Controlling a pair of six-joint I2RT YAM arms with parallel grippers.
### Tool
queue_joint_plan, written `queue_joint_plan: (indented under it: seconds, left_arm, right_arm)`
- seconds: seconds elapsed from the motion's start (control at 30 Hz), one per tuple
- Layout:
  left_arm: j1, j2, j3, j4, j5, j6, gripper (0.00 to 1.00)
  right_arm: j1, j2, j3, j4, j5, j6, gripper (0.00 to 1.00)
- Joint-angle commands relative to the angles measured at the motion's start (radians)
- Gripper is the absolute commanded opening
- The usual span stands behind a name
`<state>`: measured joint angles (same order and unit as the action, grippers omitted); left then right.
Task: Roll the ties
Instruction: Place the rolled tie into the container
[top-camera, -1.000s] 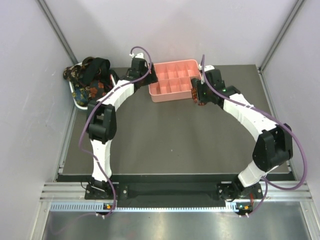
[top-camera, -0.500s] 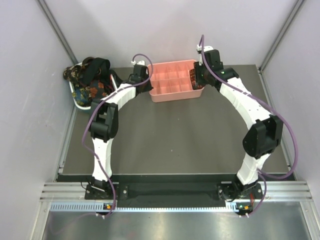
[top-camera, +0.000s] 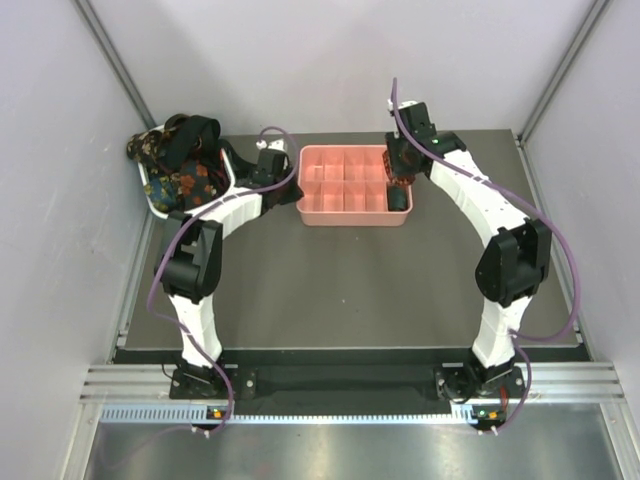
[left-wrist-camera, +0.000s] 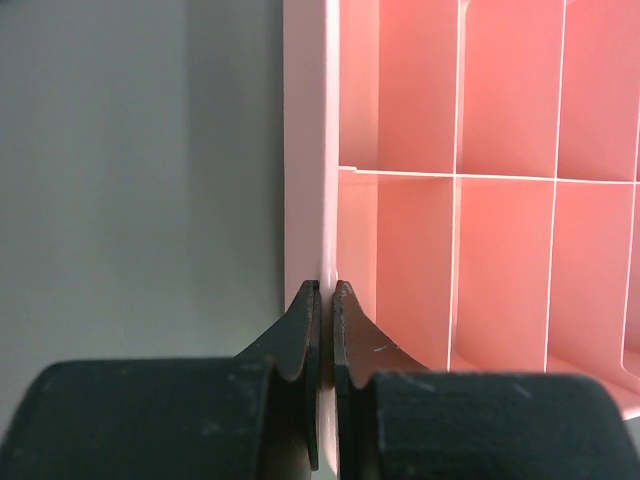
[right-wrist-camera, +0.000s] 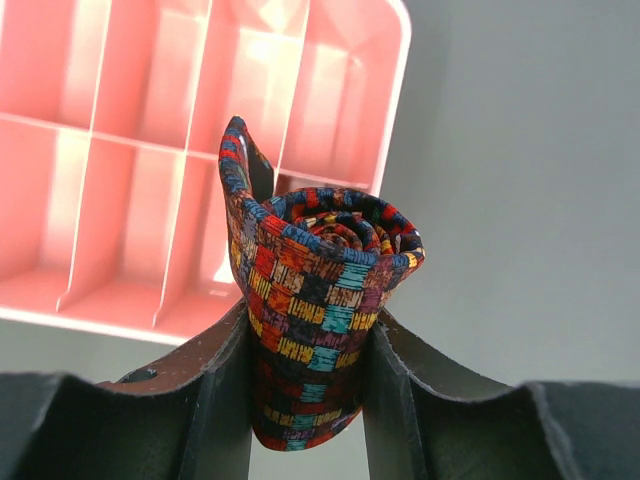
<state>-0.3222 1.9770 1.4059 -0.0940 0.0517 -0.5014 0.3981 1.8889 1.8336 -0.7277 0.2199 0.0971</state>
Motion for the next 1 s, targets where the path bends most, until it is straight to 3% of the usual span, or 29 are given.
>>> queue_joint_plan:
  seconds: [0.0,0.13,0.2,0.3,0.37,0.5,0.97]
  left_arm:
    - [-0.032,-0.055,-0.056,0.004,0.053,-0.063,0.0]
    - [-0.043,-0.112,-0.145,0.034,0.039,-0.138,0.0]
    - [-0.055,-0.162,-0.232,0.103,0.017,-0.179,0.03]
    - [-0.074,-0.207,-0.289,0.155,-0.019,-0.206,0.15]
    - [-0.078,-0.213,-0.297,0.148,-0.032,-0.198,0.36]
    - [-0.08,-0.213,-0.288,0.132,-0.026,-0.187,0.48]
    - [-0.121,-0.231,-0.297,0.143,-0.043,-0.149,0.45]
  right_arm:
    - [0.016,-0.022,0.018,-0.033,0.065,-0.007,0.1]
    - [0.056,-0.045,-0.023,-0.075,0.209,-0.004,0.1]
    - [0.067,-0.057,-0.054,-0.082,0.21,0.01,0.1]
    - [0.091,-0.059,-0.076,-0.124,0.265,0.018,0.11]
    - [0.107,-0.054,-0.091,-0.139,0.26,0.021,0.12]
    - [0.117,-0.044,-0.116,-0.13,0.24,0.029,0.12]
    - [0.146,0.078,-0.071,-0.134,0.196,0.065,0.13]
